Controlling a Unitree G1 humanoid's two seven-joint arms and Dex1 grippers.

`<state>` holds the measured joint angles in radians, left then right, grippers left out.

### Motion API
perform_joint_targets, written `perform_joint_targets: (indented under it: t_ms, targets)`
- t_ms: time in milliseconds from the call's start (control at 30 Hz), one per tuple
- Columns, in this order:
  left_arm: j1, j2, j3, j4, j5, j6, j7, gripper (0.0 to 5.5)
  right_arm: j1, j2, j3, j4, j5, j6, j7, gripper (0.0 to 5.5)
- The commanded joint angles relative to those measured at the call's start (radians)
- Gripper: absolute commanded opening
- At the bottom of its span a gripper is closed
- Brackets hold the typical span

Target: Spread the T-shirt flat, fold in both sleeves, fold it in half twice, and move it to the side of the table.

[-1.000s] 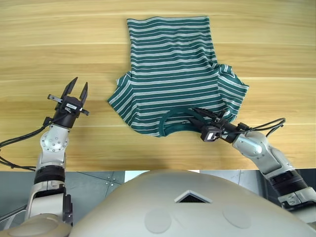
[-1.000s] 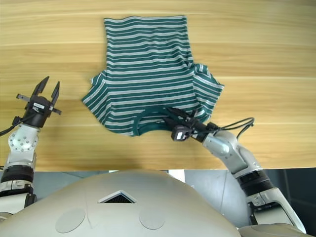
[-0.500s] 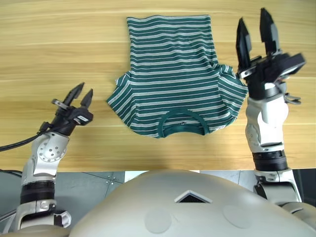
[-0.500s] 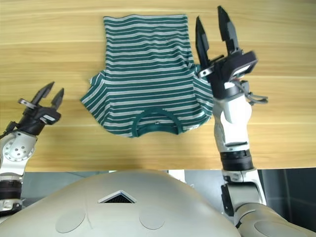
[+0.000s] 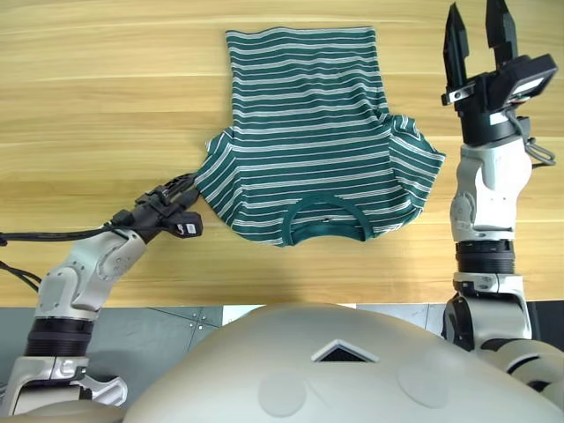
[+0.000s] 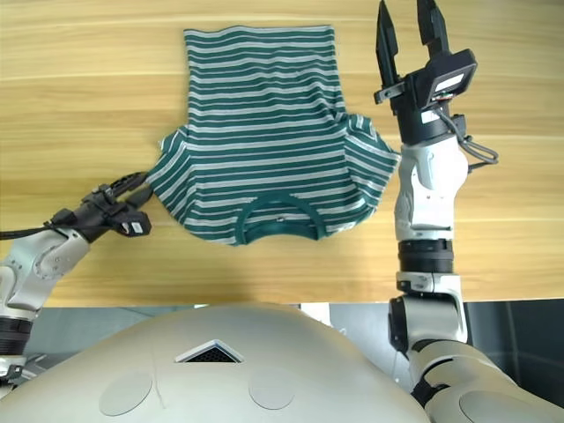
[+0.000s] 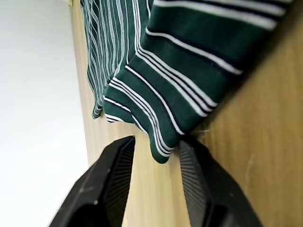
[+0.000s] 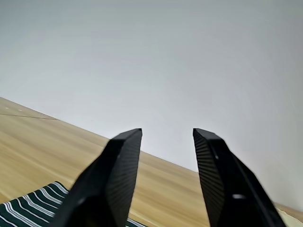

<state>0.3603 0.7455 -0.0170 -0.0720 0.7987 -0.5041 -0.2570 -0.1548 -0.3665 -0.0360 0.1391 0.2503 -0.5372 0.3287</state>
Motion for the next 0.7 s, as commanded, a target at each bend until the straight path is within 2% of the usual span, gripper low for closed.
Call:
perform_joint_targets:
  t_ms: [33,300,600,700]
  targets:
    - [0.07,-0.004,0.006,-0.029,-0.016,0.038,0.013,2.28,-0.001,0.004,-0.026,0.02,-0.01,-0.004,0.022,1.98]
    - [-0.024,-0.014,-0.117,0.062,-0.001,0.026,0.019,2.28,0.001,0.02,-0.038,0.028,-0.02,-0.002,0.039,1.98]
    - [-0.072,0.001,-0.158,0.145,0.023,0.089,0.086,2.28,0.01,0.032,-0.059,0.026,-0.011,0.005,0.054,1.98]
    - [-0.061,0.022,-0.149,0.153,0.018,0.111,0.081,1.84,0.014,0.037,-0.061,0.024,-0.01,0.009,0.056,1.98]
